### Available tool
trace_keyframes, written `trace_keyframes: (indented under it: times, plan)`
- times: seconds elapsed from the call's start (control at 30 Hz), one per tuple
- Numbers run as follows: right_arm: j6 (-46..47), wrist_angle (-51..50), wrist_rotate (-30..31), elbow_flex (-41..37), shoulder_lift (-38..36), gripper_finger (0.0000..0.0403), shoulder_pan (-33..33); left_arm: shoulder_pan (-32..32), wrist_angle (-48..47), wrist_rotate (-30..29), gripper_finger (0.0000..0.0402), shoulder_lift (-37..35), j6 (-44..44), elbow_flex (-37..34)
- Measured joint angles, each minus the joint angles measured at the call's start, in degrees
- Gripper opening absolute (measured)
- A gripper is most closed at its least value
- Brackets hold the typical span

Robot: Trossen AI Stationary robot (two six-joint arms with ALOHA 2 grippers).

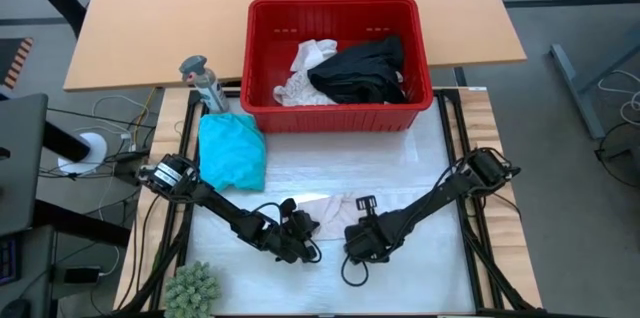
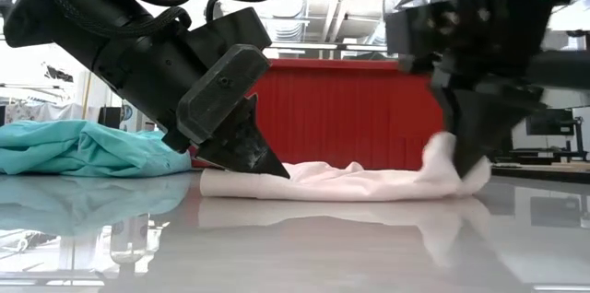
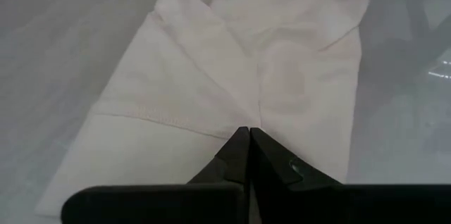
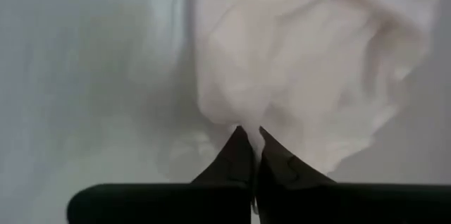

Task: Fold laundry
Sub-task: Fold the white underwear

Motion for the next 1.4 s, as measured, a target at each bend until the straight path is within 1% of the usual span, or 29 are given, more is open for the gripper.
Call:
trace_keyframes:
  times: [0.23,0.33,0.5,0.67,0.9,1.0,1.1,1.3,1.37,1.4]
  plan:
    - [-4.00,-0.98,3.81,5.25,-0.04,0.0021,0.22,0.00,0.02,-0.06,0.0000,-0.02,0.18,0.00]
    - [-5.70,-0.64,4.04,7.04,-0.03,0.0023,0.16,0.00,0.02,-0.19,0.0000,-0.02,0.48,0.00]
    - [-8.18,-0.13,5.67,8.23,-0.04,0.0021,0.04,0.00,0.02,-0.14,0.0000,-0.04,0.77,0.01]
    - [-12.16,0.32,7.34,8.27,-0.04,0.0022,0.05,0.07,0.13,2.25,0.0000,-0.11,3.39,0.08]
    - [-12.30,0.87,7.19,8.29,-0.04,0.0023,-0.35,0.17,1.94,3.18,0.0000,-0.15,9.76,0.16]
    - [-12.24,0.85,7.15,8.29,-0.04,0.0023,-0.33,0.17,2.11,4.60,0.0000,-0.15,12.61,1.87]
    - [-12.24,0.90,7.03,8.29,-0.04,0.0023,-0.33,0.15,0.05,6.46,0.0000,-0.15,13.85,3.81]
    - [-12.22,0.87,6.97,8.29,-0.04,0.0024,-0.33,-0.28,-6.52,6.52,0.0000,-0.15,13.74,8.95]
    - [-12.22,0.87,6.95,8.29,-0.04,0.0024,-0.33,-0.95,-6.47,4.71,0.0000,-0.11,14.90,10.81]
    - [-12.22,0.88,6.95,8.29,-0.04,0.0024,-0.33,-1.46,-6.07,1.67,0.0000,-0.12,16.10,11.39]
